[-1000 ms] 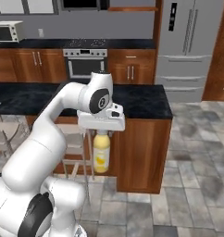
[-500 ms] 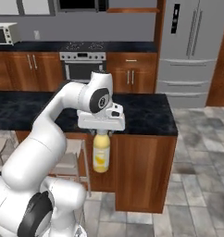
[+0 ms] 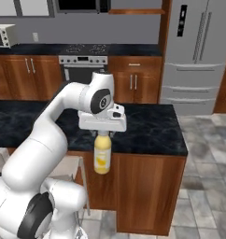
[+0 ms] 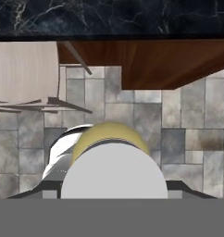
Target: There is a wine glass and glass cup on the dining counter. Place the wine bottle next to the wine glass and the juice bottle next to the glass cup.
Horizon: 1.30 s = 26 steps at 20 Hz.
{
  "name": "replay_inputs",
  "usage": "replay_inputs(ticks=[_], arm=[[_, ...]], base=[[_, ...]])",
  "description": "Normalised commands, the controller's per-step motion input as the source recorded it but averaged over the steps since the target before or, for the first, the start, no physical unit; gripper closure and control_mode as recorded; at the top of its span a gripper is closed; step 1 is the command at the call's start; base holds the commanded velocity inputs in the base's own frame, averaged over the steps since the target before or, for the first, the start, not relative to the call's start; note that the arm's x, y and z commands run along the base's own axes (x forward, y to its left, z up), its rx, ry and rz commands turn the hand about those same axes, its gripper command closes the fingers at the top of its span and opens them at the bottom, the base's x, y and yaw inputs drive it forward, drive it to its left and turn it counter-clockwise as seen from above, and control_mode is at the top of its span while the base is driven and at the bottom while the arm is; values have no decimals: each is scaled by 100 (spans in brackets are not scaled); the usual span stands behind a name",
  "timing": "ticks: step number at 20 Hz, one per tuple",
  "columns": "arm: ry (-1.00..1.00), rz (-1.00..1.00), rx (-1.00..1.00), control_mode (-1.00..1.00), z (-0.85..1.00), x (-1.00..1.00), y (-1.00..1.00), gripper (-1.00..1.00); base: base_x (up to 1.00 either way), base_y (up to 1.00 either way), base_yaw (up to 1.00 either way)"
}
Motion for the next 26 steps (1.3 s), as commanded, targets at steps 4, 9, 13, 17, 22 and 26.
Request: replay_inputs(ticks=[4, 9, 13, 17, 22, 26], arm=[[0, 0, 0, 100, 0, 0, 0, 100], [0, 0, 0, 100, 0, 0, 0, 100], [0, 0, 0, 100, 0, 0, 0, 100], [0, 0, 0, 100, 0, 0, 0, 100], [0, 0, 0, 100, 0, 0, 0, 100], [0, 0, 0, 100, 0, 0, 0, 100]], base=[[34, 42, 3], [34, 38, 4], [46, 30, 2], [59, 18, 2], [60, 14, 3], [35, 6, 2]])
